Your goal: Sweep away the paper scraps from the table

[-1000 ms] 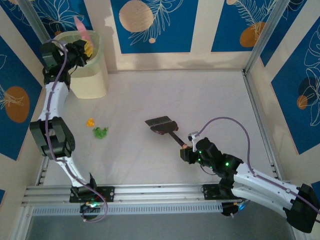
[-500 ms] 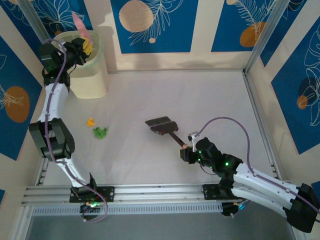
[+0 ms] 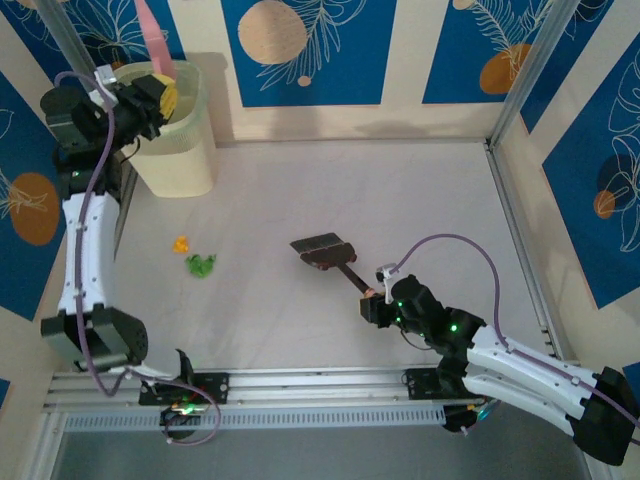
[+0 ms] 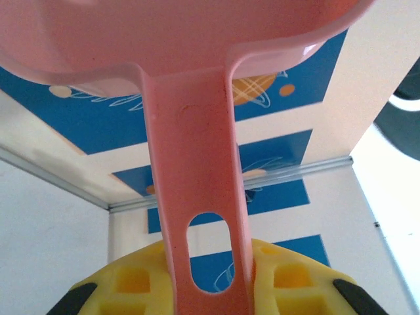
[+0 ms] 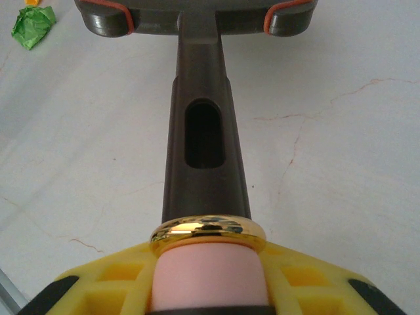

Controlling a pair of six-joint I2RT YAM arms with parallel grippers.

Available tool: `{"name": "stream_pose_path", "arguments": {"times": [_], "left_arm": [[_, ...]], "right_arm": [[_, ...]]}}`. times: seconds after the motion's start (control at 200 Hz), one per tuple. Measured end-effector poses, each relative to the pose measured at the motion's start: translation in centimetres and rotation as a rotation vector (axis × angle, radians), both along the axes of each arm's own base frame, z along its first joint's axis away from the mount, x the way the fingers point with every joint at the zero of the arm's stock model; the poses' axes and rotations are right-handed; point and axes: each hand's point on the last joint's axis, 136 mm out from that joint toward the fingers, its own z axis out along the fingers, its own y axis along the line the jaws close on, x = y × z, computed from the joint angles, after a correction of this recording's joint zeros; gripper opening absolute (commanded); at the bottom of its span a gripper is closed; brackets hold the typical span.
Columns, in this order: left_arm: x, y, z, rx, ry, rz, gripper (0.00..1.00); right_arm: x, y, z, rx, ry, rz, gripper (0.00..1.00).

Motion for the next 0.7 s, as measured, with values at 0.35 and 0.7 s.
{"name": "stream_pose_path", "arguments": {"times": [0.35,0.7], "left_arm": [[-10.3,-5.7,-4.6,0.292,0.006,-0.1,0.0],[-17.3,-5.0,-18.5,0.638,0.21,-0.148,0.0]], "right_arm": [[-0.1,0.0,0.5,0.009,-0.024,0.012,0.0],[-2.3,2.2,1.1,0.006,-0.057,0.159,0.0]]}}
